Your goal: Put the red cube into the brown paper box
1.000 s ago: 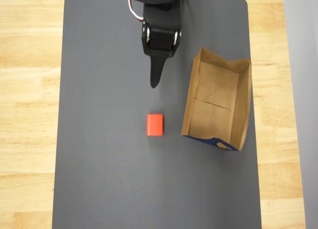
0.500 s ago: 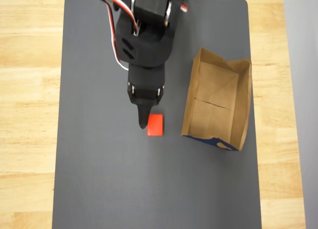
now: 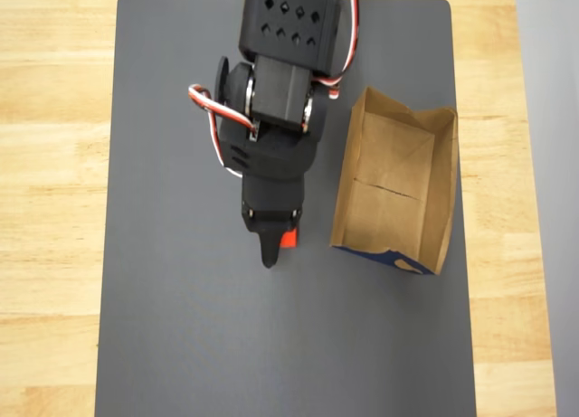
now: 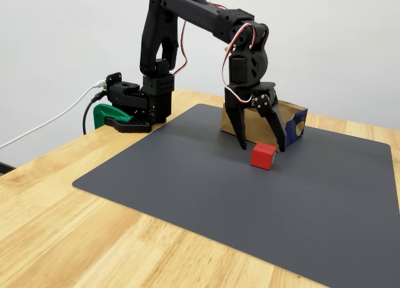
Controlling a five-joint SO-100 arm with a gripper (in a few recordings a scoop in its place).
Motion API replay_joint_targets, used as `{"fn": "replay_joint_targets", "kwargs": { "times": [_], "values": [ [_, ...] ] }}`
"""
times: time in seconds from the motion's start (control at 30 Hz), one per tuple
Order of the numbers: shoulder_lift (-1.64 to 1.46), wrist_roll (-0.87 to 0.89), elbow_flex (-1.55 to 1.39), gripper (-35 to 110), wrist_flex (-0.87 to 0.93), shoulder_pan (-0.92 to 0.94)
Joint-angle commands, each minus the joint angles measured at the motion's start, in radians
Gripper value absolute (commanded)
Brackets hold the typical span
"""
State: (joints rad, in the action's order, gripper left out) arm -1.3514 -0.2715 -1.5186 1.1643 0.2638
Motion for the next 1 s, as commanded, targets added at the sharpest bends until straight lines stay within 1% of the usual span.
{"fn": "replay_joint_targets", "kwargs": {
  "times": [0.0, 0.17, 0.23, 0.37, 0.43, 0.47, 0.77, 0.87, 0.97],
  "values": [
    [0.011, -0.025, 0.044, 32, 0.026, 0.0],
    [0.057, -0.038, 0.064, 32, 0.011, -0.014],
    [0.067, -0.015, 0.075, 28, 0.014, -0.012],
    [0.08, 0.005, 0.098, 14, 0.014, -0.012],
    [0.086, 0.017, 0.11, 3, 0.011, -0.012],
    [0.087, 0.02, 0.11, 0, 0.005, -0.009],
    [0.006, 0.009, 0.064, 0, -0.046, 0.009],
    [-0.104, 0.005, -0.009, 0, -0.084, 0.017],
    [-0.278, -0.023, -0.153, 0, -0.189, 0.02]
  ]
}}
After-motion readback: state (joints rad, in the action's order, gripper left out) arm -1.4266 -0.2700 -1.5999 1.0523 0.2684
